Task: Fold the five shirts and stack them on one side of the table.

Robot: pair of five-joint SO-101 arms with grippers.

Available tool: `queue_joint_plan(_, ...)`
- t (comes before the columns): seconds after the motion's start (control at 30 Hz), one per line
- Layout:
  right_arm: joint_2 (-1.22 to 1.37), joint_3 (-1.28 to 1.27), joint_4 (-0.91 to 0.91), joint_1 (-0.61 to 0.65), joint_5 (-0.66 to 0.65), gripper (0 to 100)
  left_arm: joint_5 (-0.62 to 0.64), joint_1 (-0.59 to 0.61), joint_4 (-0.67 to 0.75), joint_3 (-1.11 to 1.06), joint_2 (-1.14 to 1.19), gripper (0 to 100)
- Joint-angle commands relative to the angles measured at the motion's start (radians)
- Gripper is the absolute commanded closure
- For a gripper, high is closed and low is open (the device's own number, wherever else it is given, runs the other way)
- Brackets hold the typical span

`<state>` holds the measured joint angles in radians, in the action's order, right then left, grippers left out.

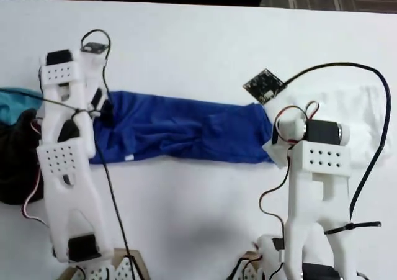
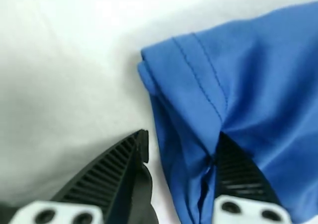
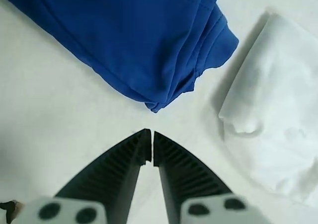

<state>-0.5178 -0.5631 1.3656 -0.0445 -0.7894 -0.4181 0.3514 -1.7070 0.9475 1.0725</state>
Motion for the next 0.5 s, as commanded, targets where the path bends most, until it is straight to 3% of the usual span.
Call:
queue_joint_plan(0.0,-0.045,0.006,-0.010,-0.005,-0.009,97.7,-0.009,0.009,-0.025,0.058,0.035,78)
queue_joint_plan(0.2,-0.045,0.006,-0.010,-0.002,-0.008,97.7,-0.012,-0.003,-0.074,0.058,0.041,78)
queue_joint_plan(0.27,-0.047,0.006,-0.008,-0.002,-0.006,97.7,-0.015,-0.008,-0.072,0.025,0.038,83)
queue_joint_plan(0.37,-0.047,0.006,-0.007,-0.008,-0.005,97.7,-0.035,-0.025,-0.072,-0.008,0.037,97)
queue_joint_plan(0.47,-0.050,0.006,0.001,-0.010,-0.002,97.7,-0.046,-0.035,-0.072,-0.024,0.028,97)
